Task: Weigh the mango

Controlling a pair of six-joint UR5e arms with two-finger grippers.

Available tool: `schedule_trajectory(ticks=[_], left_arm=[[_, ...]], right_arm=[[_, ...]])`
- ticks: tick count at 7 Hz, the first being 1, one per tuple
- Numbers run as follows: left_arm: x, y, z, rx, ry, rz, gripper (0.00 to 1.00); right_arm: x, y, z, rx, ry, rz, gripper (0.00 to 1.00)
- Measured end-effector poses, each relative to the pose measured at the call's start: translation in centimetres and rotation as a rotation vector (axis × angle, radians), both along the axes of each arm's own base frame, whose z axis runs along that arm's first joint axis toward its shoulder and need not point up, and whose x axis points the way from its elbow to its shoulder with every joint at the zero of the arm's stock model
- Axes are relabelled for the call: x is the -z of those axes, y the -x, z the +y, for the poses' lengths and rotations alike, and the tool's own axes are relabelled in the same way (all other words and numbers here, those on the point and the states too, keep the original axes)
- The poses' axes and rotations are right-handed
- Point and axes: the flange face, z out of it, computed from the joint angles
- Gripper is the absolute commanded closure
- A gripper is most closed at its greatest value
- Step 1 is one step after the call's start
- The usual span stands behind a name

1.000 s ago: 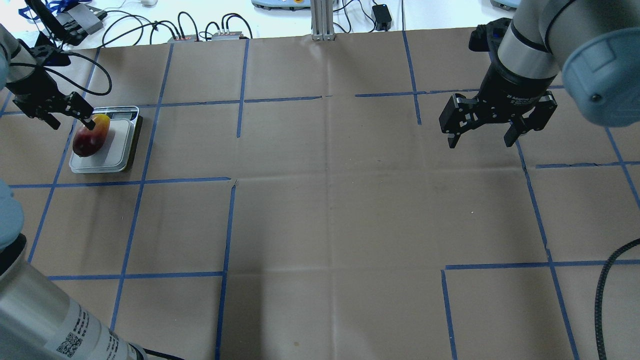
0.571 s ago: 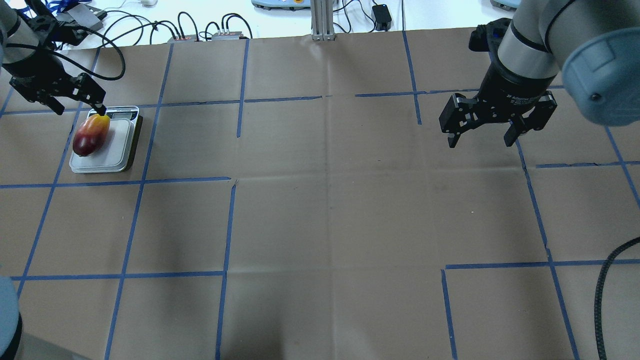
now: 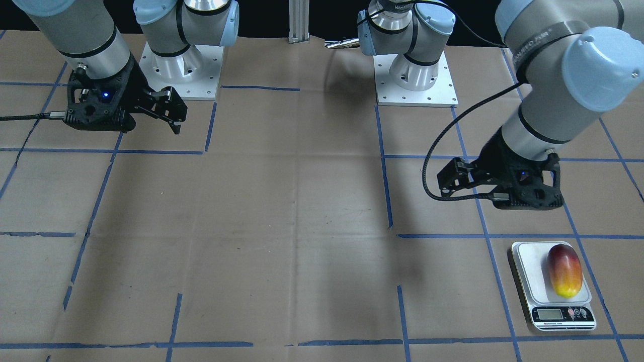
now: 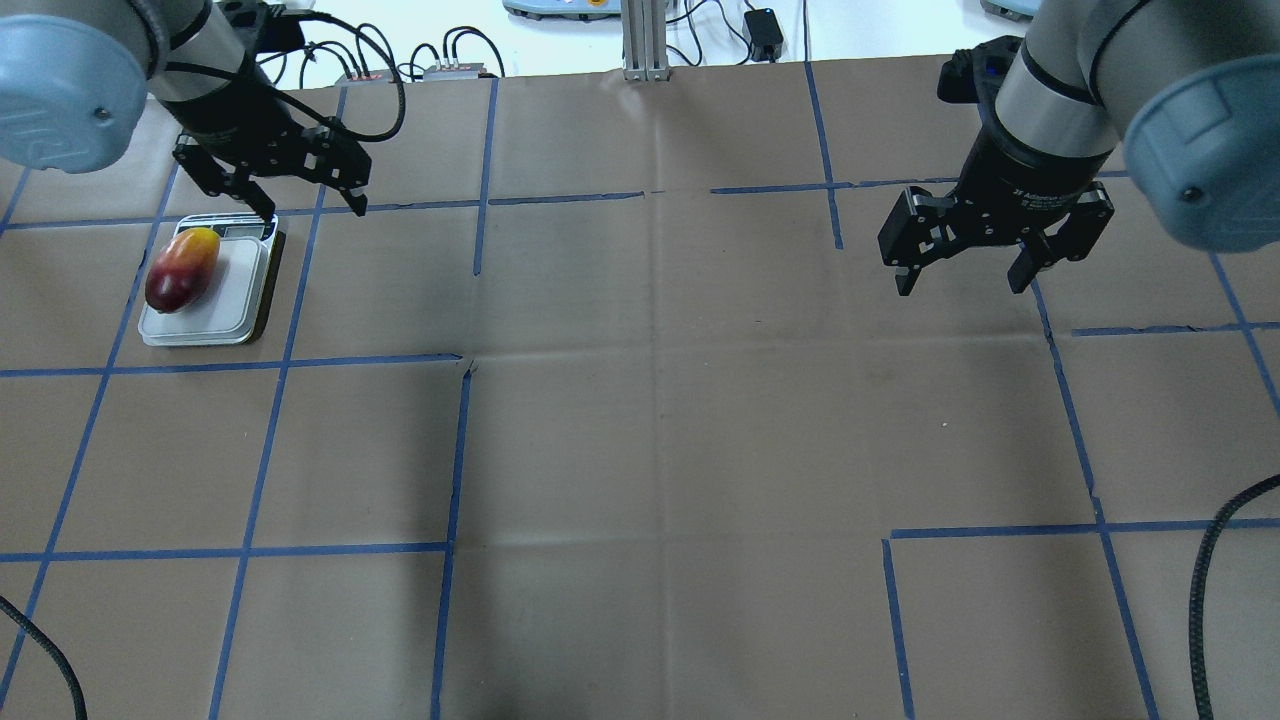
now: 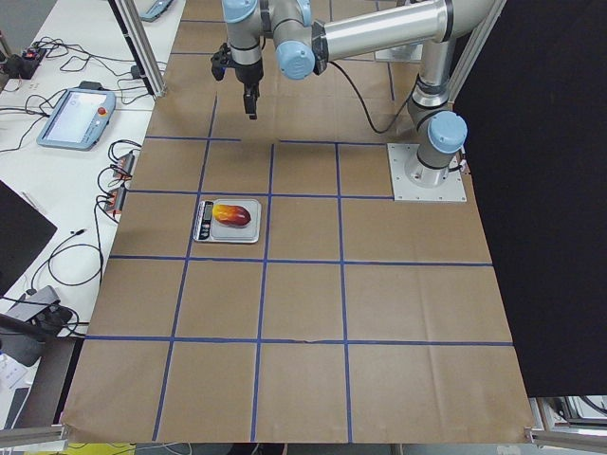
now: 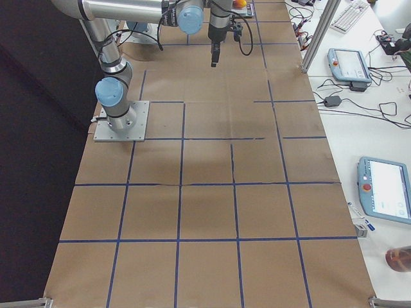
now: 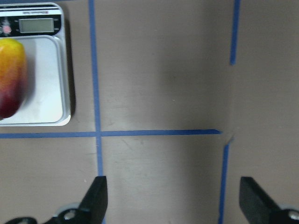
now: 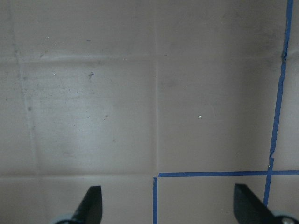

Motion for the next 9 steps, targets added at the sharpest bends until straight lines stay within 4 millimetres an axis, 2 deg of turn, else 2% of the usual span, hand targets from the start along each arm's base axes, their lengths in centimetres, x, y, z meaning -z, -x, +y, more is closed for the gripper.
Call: schedule_trajectory(ticks=[1, 2, 3, 9], left_arm=[[-0.3, 2.4, 0.8, 0.020, 0.003, 0.012, 0.00], [-0.5, 3.8, 1.3, 0.038, 0.003, 0.015, 0.00], [-0.4, 4.4, 1.4, 0.046, -0.003, 0.015, 0.00], [-0.4, 4.9, 1.5, 0.057, -0.010, 0.009, 0.00]], right_arm=[[0.0, 0.0, 0.0, 0.000, 0.000, 0.000, 0.00], [0.0, 0.0, 0.0, 0.000, 0.000, 0.000, 0.00], [0.0, 0.0, 0.0, 0.000, 0.000, 0.000, 0.00], [0.0, 0.0, 0.0, 0.000, 0.000, 0.000, 0.00]])
